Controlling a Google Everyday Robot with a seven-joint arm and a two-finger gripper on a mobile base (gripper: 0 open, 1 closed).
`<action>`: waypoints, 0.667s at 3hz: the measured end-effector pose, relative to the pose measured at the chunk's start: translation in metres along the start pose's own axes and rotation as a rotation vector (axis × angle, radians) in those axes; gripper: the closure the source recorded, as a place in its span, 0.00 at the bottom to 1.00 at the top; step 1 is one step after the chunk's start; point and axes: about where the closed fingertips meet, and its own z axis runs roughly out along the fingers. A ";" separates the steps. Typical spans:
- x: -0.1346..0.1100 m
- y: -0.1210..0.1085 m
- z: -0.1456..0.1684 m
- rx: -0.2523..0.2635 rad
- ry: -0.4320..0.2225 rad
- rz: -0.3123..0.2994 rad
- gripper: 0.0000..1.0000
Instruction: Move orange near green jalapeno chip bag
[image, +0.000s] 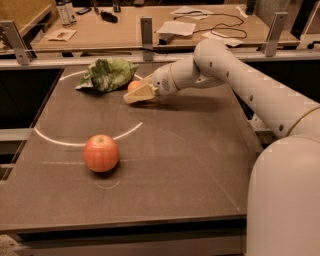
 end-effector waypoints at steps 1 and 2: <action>0.007 0.004 -0.008 -0.001 0.006 0.017 0.00; 0.008 0.010 -0.023 -0.008 0.016 0.027 0.00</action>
Offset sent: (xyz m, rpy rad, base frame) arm -0.0276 -0.0427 0.0176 -0.0164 0.0457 -0.0084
